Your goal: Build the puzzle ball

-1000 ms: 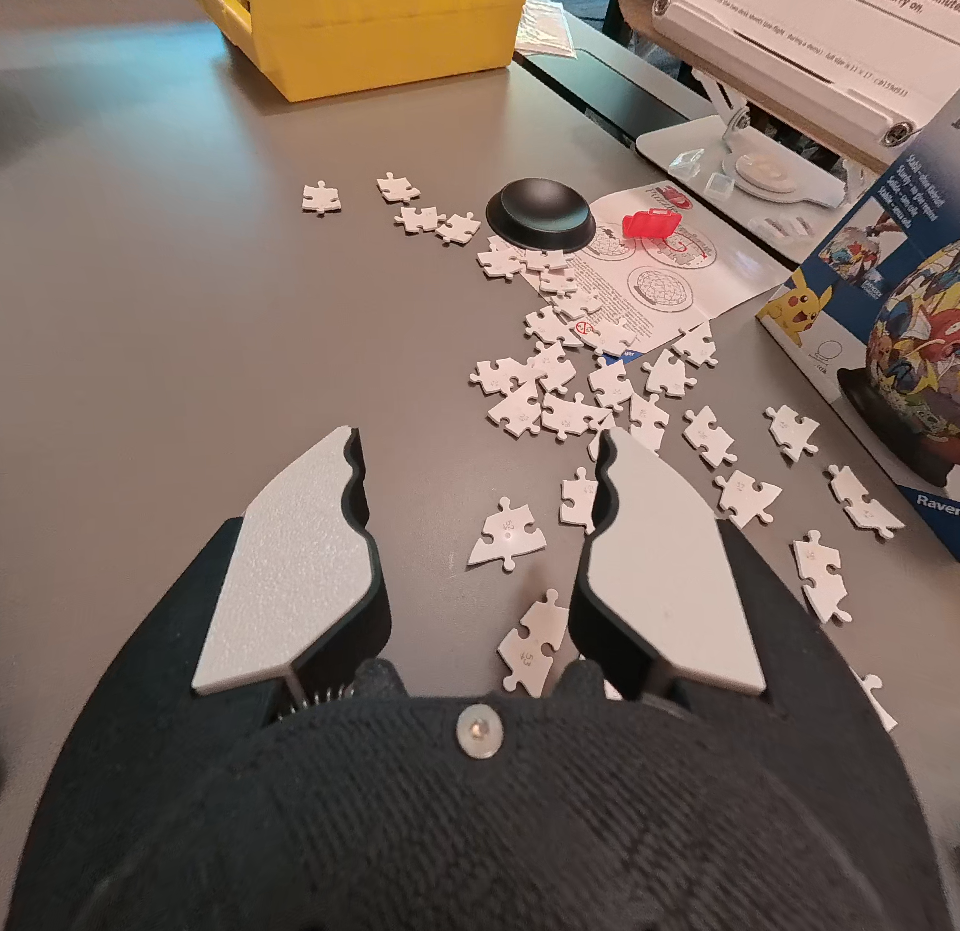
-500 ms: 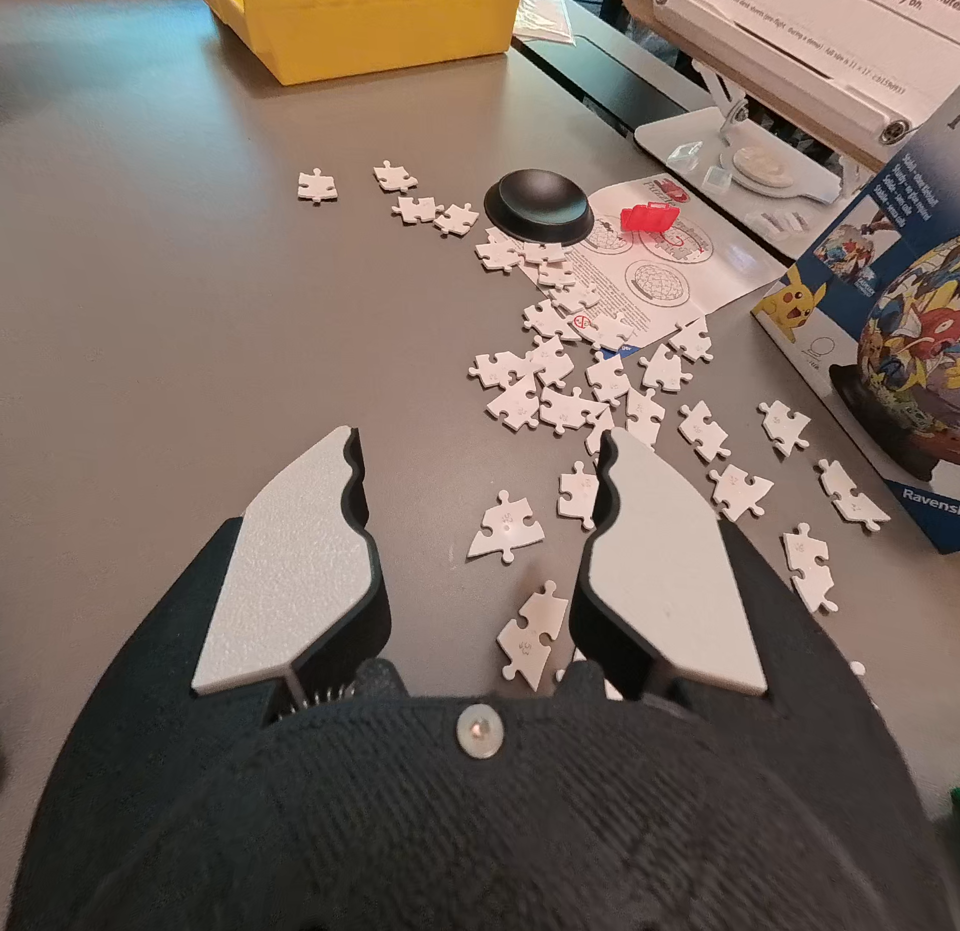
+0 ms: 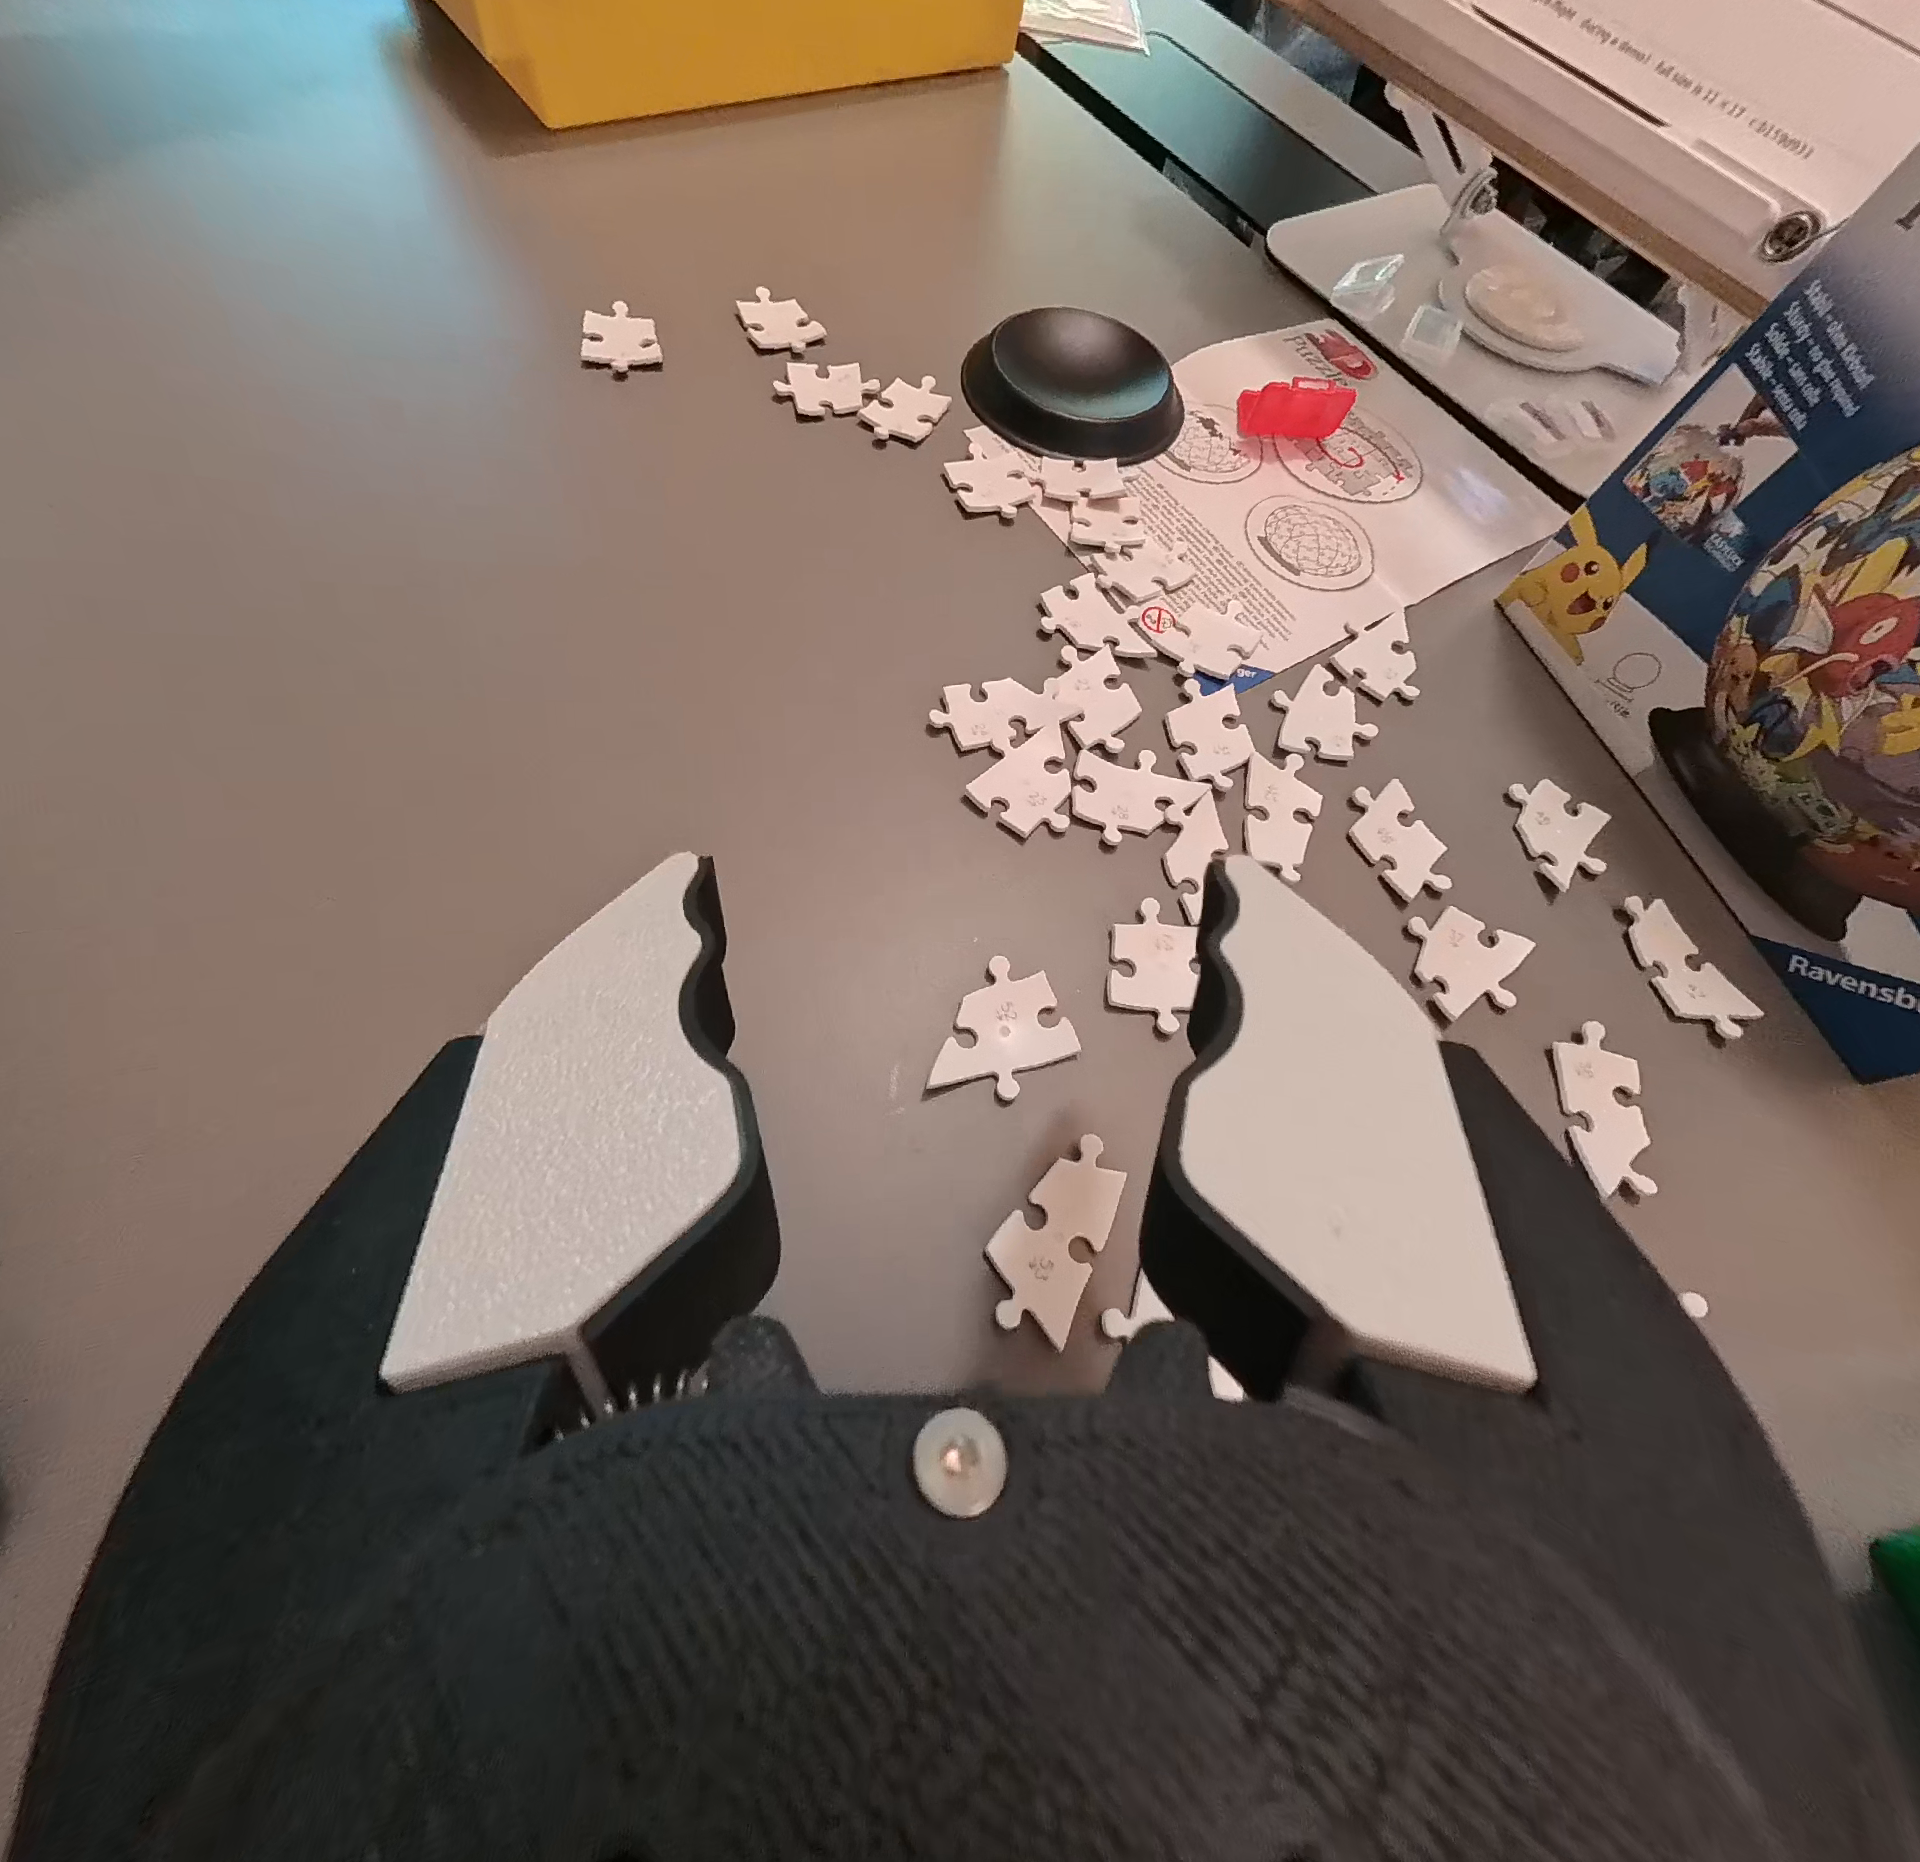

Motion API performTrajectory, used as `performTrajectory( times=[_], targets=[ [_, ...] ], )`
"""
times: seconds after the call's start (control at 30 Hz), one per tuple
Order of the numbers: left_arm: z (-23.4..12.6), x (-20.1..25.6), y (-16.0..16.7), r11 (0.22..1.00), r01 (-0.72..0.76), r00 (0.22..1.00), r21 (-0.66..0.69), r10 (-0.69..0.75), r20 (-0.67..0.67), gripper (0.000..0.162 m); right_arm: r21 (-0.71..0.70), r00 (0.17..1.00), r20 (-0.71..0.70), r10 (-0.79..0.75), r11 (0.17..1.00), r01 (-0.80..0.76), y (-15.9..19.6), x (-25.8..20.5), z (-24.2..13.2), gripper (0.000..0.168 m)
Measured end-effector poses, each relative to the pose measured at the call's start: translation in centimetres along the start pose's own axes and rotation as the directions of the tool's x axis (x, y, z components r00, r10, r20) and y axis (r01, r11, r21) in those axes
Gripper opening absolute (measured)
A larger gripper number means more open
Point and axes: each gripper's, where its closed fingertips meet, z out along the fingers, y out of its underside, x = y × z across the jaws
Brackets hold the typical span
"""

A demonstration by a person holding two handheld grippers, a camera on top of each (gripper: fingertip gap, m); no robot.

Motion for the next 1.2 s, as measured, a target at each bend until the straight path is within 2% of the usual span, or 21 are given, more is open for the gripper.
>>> performTrajectory(
  times=[0.27,0.37,0.43,0.5,0.53,0.57,0.6,0.67,0.73,0.77,0.8,0.87,0.93,1.03,1.13,1.2],
  targets=[
    [-0.7,0.3,-0.3,0.994,-0.075,0.997,0.074,0.075,0.009,0.036,0.013,1.000,-0.005,0.000,1.000,0.000,-0.2,0.1,-0.2,0.088],
    [-2.8,0.8,-0.6,0.976,-0.105,0.994,0.190,0.111,-0.024,0.036,0.018,1.000,-0.002,-0.004,1.000,0.004,-0.4,-0.1,0.0,0.088],
    [-4.9,2.0,-0.5,0.947,-0.124,0.981,0.297,0.162,-0.106,0.036,0.043,1.000,0.000,-0.002,0.999,0.002,-1.1,-0.2,0.1,0.087],
    [-8.4,4.6,-0.1,0.870,-0.143,0.926,0.472,0.286,-0.245,0.036,0.108,1.000,0.023,0.009,0.994,-0.012,-2.8,-0.8,0.4,0.085],
    [-10.7,6.7,0.6,0.801,-0.155,0.855,0.578,0.402,-0.327,0.036,0.156,0.998,0.053,0.017,0.987,-0.025,-3.9,-1.4,0.6,0.084],
    [-13.3,9.2,1.8,0.709,-0.165,0.747,0.685,0.543,-0.383,0.036,0.207,0.995,0.095,0.022,0.978,-0.042,-5.3,-2.3,0.8,0.082],
    [-15.7,11.5,3.5,0.601,-0.169,0.615,0.781,0.684,-0.392,0.036,0.256,0.989,0.147,0.025,0.965,-0.062,-6.7,-3.2,1.1,0.080],
    [-18.9,15.5,7.9,0.371,-0.163,0.344,0.914,0.890,-0.300,0.036,0.335,0.967,0.254,0.016,0.937,-0.103,-9.7,-5.3,2.0,0.079],
    [-20.6,18.8,12.7,0.180,-0.108,0.085,0.978,0.982,-0.171,0.036,0.388,0.937,0.348,-0.035,0.915,-0.110,-12.6,-7.6,2.8,0.080],
    [-21.1,20.2,14.9,0.111,-0.058,-0.033,0.992,0.993,-0.114,0.036,0.416,0.922,0.381,-0.071,0.904,-0.102,-14.0,-8.8,3.2,0.081],
    [-21.4,21.5,16.8,0.061,-0.006,-0.135,0.998,0.989,-0.061,0.035,0.441,0.907,0.408,-0.103,0.892,-0.097,-15.5,-9.8,3.5,0.081],
    [-21.5,23.6,19.4,0.011,0.087,-0.282,0.996,0.959,0.014,0.036,0.481,0.873,0.468,-0.138,0.868,-0.121,-18.3,-11.7,3.7,0.080],
    [-21.3,25.3,20.8,0.011,0.150,-0.381,0.989,0.924,0.047,0.036,0.511,0.827,0.550,-0.113,0.829,-0.227,-21.1,-12.7,3.3,0.074],
    [-20.7,27.4,21.7,0.041,0.196,-0.476,0.980,0.877,0.059,0.036,0.472,0.730,0.683,0.018,0.752,-0.460,-23.9,-12.6,2.6,0.059],
    [-20.5,29.1,21.8,0.019,0.253,-0.482,0.967,0.869,0.109,0.035,0.337,0.566,0.814,0.131,0.688,-0.643,-24.5,-12.5,2.4,0.056],
    [-20.3,30.1,21.8,-0.058,0.313,-0.436,0.948,0.878,0.198,0.035,0.255,0.470,0.860,0.200,0.629,-0.734,-24.3,-11.9,2.4,0.051]
  ],
)
